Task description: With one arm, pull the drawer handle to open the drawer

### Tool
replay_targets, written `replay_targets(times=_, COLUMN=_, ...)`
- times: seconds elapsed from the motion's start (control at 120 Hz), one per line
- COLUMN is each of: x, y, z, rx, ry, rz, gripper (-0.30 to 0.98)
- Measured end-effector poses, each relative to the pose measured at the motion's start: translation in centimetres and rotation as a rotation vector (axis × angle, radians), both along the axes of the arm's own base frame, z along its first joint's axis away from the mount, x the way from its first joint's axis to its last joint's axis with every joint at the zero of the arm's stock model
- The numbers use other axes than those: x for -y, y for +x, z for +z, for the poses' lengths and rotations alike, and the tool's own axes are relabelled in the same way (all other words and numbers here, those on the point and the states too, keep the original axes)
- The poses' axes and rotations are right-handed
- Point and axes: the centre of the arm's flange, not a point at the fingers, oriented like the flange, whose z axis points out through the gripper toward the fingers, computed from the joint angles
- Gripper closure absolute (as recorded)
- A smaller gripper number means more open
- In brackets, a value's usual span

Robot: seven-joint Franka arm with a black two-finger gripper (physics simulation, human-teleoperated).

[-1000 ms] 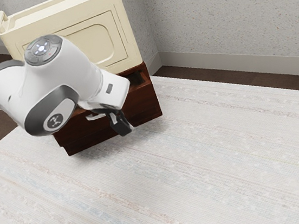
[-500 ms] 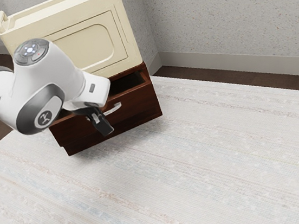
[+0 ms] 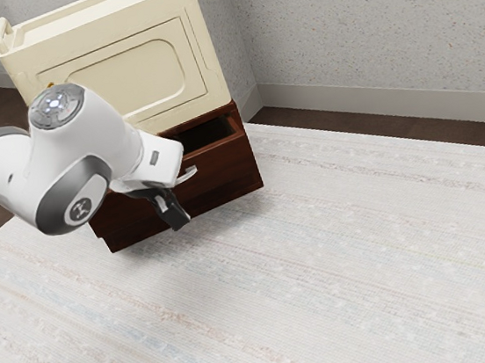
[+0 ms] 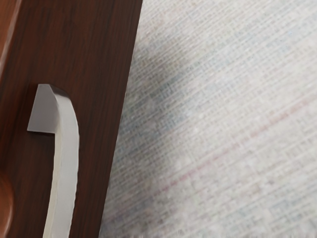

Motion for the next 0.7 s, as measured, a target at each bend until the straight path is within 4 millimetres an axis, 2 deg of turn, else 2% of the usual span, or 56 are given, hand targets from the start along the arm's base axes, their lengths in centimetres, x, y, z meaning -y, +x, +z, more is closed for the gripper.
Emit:
replay_targets(times=0.108, x=0.3, y=-0.1, z=-0.8, rx=-0.002, ry=-0.005, rz=-0.01, gripper=-0.07)
replay_targets(times=0.158, x=-0.2, y=-0.3, z=-1.0, rx=0.001, ry=-0.008, rz=-0.001, gripper=0.0)
replay_targets(times=0.358, x=-0.5, y=-0.3, z=-0.9, rx=0.013, ry=-0.013, rz=0.003, gripper=0.0)
replay_targets(times=0.517, x=0.1, y=-0.2, z=-0.4, rx=0.025, ry=-0.011, rz=-0.01, gripper=0.0)
replay_targets(times=0.7, x=2.3, y=-0.2, z=-0.3, rx=0.017, ry=-0.013, rz=-0.044, gripper=0.02)
